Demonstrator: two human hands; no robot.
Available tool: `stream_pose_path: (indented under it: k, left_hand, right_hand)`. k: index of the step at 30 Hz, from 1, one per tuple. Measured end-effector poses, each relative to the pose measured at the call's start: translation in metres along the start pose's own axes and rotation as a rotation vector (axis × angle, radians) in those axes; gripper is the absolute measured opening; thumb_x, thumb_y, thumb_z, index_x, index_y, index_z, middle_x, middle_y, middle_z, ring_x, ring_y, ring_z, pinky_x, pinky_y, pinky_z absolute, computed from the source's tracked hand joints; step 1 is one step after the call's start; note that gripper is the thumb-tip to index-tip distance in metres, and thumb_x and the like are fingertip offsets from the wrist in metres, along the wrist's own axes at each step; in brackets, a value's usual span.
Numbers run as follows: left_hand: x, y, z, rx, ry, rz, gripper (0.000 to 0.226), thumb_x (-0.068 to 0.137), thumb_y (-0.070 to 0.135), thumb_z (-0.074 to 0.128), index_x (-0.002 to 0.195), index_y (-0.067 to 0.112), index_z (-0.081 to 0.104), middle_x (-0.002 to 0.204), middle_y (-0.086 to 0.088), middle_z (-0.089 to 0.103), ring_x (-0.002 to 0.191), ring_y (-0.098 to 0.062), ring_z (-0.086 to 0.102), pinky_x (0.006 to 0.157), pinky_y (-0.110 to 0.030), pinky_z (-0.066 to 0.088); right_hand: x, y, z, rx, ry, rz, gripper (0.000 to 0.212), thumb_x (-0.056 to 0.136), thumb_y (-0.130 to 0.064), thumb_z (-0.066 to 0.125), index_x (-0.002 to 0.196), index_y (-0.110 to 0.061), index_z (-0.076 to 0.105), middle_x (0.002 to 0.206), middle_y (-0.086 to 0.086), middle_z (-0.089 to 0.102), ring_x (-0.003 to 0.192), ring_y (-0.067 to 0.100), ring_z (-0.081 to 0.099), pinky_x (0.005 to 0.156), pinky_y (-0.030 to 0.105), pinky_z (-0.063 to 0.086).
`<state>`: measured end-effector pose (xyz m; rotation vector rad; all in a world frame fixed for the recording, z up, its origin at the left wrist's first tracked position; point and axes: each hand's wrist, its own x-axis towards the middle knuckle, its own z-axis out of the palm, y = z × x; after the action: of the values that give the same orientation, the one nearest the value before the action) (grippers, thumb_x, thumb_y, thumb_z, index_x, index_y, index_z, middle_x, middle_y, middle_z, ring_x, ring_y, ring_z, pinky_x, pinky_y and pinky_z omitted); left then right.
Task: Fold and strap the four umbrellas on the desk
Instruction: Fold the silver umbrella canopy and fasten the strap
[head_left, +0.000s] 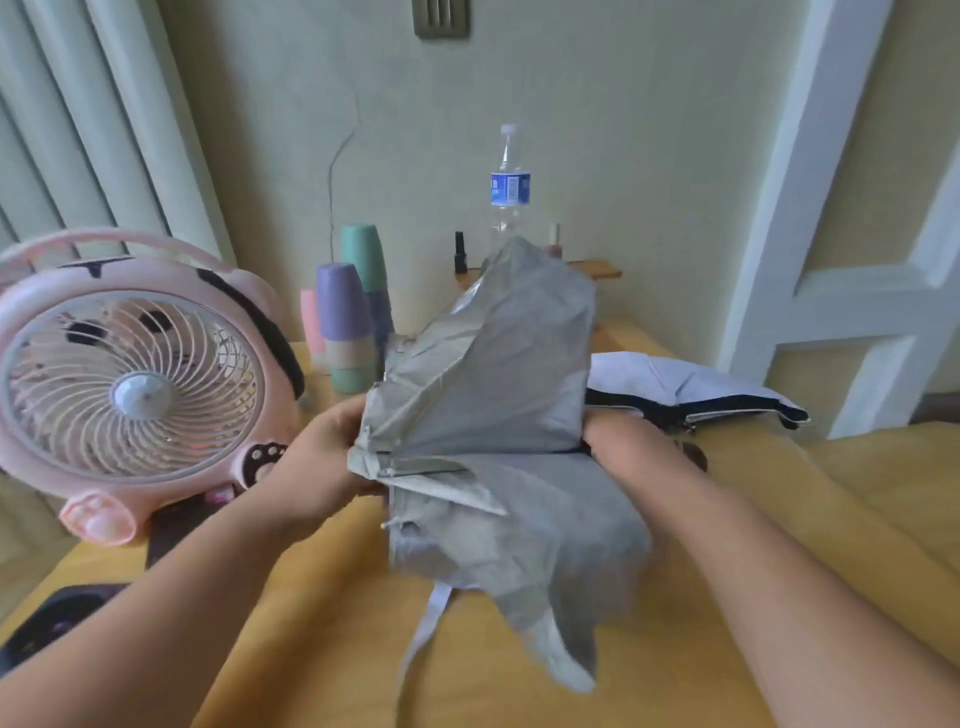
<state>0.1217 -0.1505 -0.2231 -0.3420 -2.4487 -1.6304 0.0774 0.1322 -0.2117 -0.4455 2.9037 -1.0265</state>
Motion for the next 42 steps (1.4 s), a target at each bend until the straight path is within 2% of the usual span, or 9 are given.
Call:
stream_pose_path:
  k: [5,8,12,18,23,28,31,36,42]
  left_hand:
    - [-0.011,-0.022,0.008,0.349,0.246,-0.244,0.038,0.072,0.032,0.078,0.106,0.028,0.063,0.097,0.011,0.071,0.08,-0.002,0.068,0.071,-0.025,0.055]
    - [-0.021,-0.017,0.008,0.444,0.367,-0.234,0.053,0.076,0.043,0.082,0.116,0.03,0.048,0.109,0.009,0.06,0.093,-0.012,0.063,0.082,-0.036,0.052]
    - [-0.043,0.008,0.019,0.612,0.33,-0.221,0.046,0.073,0.048,0.078,0.095,0.022,0.048,0.086,0.009,0.057,0.077,-0.014,0.057,0.067,-0.035,0.045]
    - [-0.072,0.019,0.019,0.763,-0.05,0.061,0.043,0.072,0.048,0.073,0.058,0.023,0.04,0.065,0.02,0.054,0.055,-0.01,0.044,0.047,-0.023,0.03]
    - [-0.081,0.031,0.005,0.657,-0.238,0.325,0.024,0.068,0.023,0.058,0.062,0.029,0.035,0.057,0.008,0.043,0.051,-0.007,0.037,0.046,-0.015,0.025]
    - [-0.075,0.016,0.019,0.436,-0.206,0.516,0.035,0.072,0.009,0.064,0.1,0.029,0.063,0.106,0.012,0.064,0.099,-0.012,0.064,0.08,-0.031,0.053]
    - [-0.068,-0.005,0.035,0.767,-0.257,0.446,0.054,0.092,0.049,0.059,0.144,0.04,0.046,0.158,0.015,0.037,0.15,-0.009,0.03,0.124,-0.037,0.023]
    - [-0.036,-0.034,0.036,0.927,-0.305,-0.036,0.091,0.074,0.092,0.004,0.157,0.053,0.006,0.169,0.019,-0.006,0.154,-0.005,-0.018,0.124,-0.055,-0.011]
    - [-0.041,-0.015,0.057,0.99,-0.151,-0.059,0.092,0.079,0.091,-0.003,0.159,0.046,0.012,0.17,0.011,0.003,0.157,-0.014,-0.007,0.125,-0.057,-0.004]
  right_hand:
    - [0.0,0.018,0.014,-0.199,-0.129,-0.11,0.01,0.094,-0.031,0.061,0.103,-0.034,0.058,0.115,-0.005,0.063,0.093,0.016,0.059,0.079,0.033,0.051]
    - [0.001,0.021,0.006,-0.092,-0.177,-0.205,0.059,0.086,-0.032,0.074,0.139,-0.037,0.049,0.142,-0.019,0.051,0.126,0.006,0.052,0.106,0.028,0.044]
    - [-0.012,0.018,-0.01,0.0,-0.208,-0.347,0.063,0.072,-0.035,0.088,0.121,-0.044,0.05,0.117,-0.041,0.055,0.108,-0.025,0.051,0.091,0.003,0.037]
    - [0.006,-0.015,-0.008,0.141,0.448,-0.056,0.056,0.074,-0.07,0.071,0.087,-0.018,0.056,0.078,-0.002,0.057,0.071,0.015,0.054,0.062,0.032,0.041]
    - [0.044,-0.054,0.01,0.215,0.248,-0.059,0.038,0.088,-0.046,0.074,0.079,-0.012,0.059,0.077,0.008,0.071,0.068,0.018,0.07,0.069,0.039,0.058]
    - [0.067,-0.032,0.064,-0.074,-0.062,-0.163,0.047,0.097,-0.052,0.059,0.137,-0.027,0.058,0.136,-0.008,0.058,0.126,0.015,0.054,0.104,0.032,0.042]
    - [0.065,-0.011,0.072,-0.245,0.118,-0.254,0.056,0.098,-0.052,0.055,0.145,-0.022,0.051,0.147,-0.002,0.05,0.139,0.02,0.042,0.114,0.039,0.036]
    - [0.023,-0.001,0.038,-0.207,0.419,-0.293,0.022,0.092,-0.039,0.067,0.101,-0.018,0.066,0.101,-0.004,0.063,0.1,0.02,0.057,0.087,0.039,0.051]
    - [-0.039,-0.001,0.02,-0.025,-0.13,-0.094,0.016,0.088,-0.039,0.074,0.093,-0.028,0.065,0.067,-0.003,0.072,0.064,0.018,0.069,0.073,0.04,0.057]
